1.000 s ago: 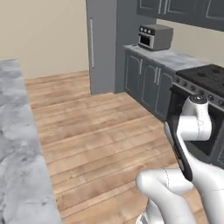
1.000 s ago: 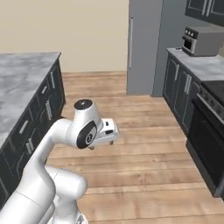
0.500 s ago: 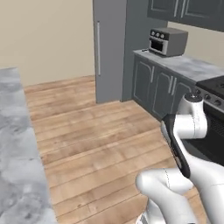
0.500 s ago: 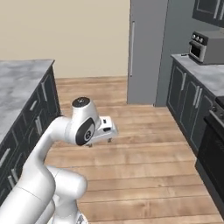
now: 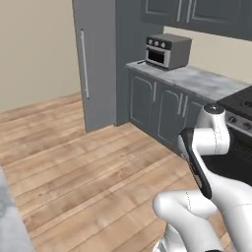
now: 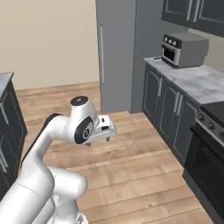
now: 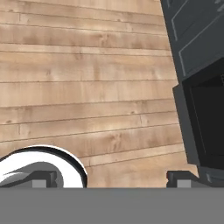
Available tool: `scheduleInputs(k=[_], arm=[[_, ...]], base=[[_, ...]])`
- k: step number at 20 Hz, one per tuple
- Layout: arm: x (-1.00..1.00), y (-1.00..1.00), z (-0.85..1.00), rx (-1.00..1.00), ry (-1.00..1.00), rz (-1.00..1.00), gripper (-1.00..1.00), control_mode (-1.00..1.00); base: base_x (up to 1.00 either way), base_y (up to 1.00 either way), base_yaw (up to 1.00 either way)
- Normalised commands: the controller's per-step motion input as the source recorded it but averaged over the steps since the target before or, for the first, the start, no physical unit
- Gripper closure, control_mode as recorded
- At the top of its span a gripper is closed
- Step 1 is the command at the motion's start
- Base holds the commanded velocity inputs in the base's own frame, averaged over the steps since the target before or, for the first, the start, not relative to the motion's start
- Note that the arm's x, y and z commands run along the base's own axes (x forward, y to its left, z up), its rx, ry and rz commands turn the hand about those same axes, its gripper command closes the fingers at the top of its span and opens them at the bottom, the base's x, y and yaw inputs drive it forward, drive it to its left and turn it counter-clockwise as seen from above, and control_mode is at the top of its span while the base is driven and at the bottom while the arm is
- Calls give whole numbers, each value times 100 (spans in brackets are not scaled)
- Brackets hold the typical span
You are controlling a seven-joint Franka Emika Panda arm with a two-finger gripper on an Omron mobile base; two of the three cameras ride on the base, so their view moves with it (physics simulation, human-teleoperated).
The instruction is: Retrieve the butter from the fridge and place it on a plate on the dining table. Then retrieve the butter knife by the fridge and place it near the plate.
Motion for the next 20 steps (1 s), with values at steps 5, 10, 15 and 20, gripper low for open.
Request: scheduleInputs(k=[5, 10, 15, 20], arm=[[0, 0, 0, 0, 0, 0, -100, 100], [0, 0, 0, 0, 0, 0, -100, 100], [0, 0, 0, 0, 0, 0, -100, 100], [0, 0, 0, 0, 0, 0, -100, 100]], base=[[100, 10, -29], [96, -16, -20], [69, -34, -15], [70, 24, -39]])
